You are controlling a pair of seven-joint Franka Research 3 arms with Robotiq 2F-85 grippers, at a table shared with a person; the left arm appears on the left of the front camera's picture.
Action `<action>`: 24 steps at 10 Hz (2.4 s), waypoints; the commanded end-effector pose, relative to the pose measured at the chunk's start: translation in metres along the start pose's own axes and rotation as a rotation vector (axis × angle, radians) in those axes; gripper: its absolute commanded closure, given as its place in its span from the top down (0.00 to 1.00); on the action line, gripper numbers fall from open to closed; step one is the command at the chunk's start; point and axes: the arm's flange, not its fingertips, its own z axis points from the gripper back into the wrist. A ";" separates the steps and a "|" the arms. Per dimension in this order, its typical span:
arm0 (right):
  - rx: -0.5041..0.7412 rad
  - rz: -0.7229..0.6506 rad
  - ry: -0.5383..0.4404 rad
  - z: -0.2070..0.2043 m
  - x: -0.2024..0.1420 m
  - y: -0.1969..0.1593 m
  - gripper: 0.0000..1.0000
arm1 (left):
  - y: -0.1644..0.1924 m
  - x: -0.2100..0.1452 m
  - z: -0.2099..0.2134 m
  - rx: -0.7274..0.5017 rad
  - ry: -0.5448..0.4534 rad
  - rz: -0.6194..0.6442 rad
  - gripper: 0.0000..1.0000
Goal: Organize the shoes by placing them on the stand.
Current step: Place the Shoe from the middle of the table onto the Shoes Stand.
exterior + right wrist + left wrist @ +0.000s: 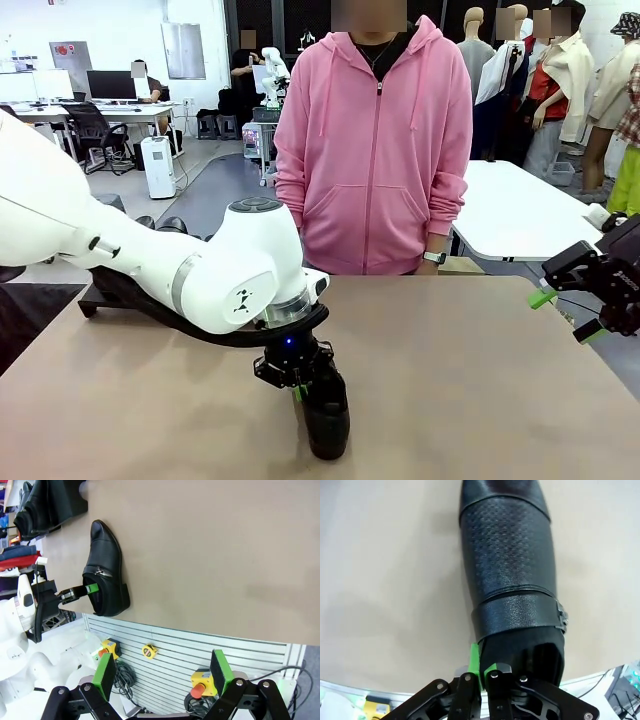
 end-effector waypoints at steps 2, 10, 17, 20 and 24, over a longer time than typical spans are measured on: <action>0.033 0.024 0.001 0.003 0.003 0.000 1.00 | 0.010 -0.021 0.063 -0.021 -0.099 -0.130 0.00; 0.033 0.024 0.001 0.003 0.003 0.000 1.00 | 0.049 -0.046 0.158 -0.051 -0.348 -0.230 0.00; 0.033 0.024 0.001 0.003 0.003 0.000 1.00 | 0.035 0.113 0.157 -0.028 -0.259 -0.171 0.00; 0.033 0.024 0.001 0.003 0.003 0.000 1.00 | 0.038 0.199 0.140 -0.066 -0.310 -0.155 0.00; 0.033 0.024 0.001 0.003 0.003 0.000 1.00 | 0.048 0.272 0.114 0.104 -0.420 -0.069 0.00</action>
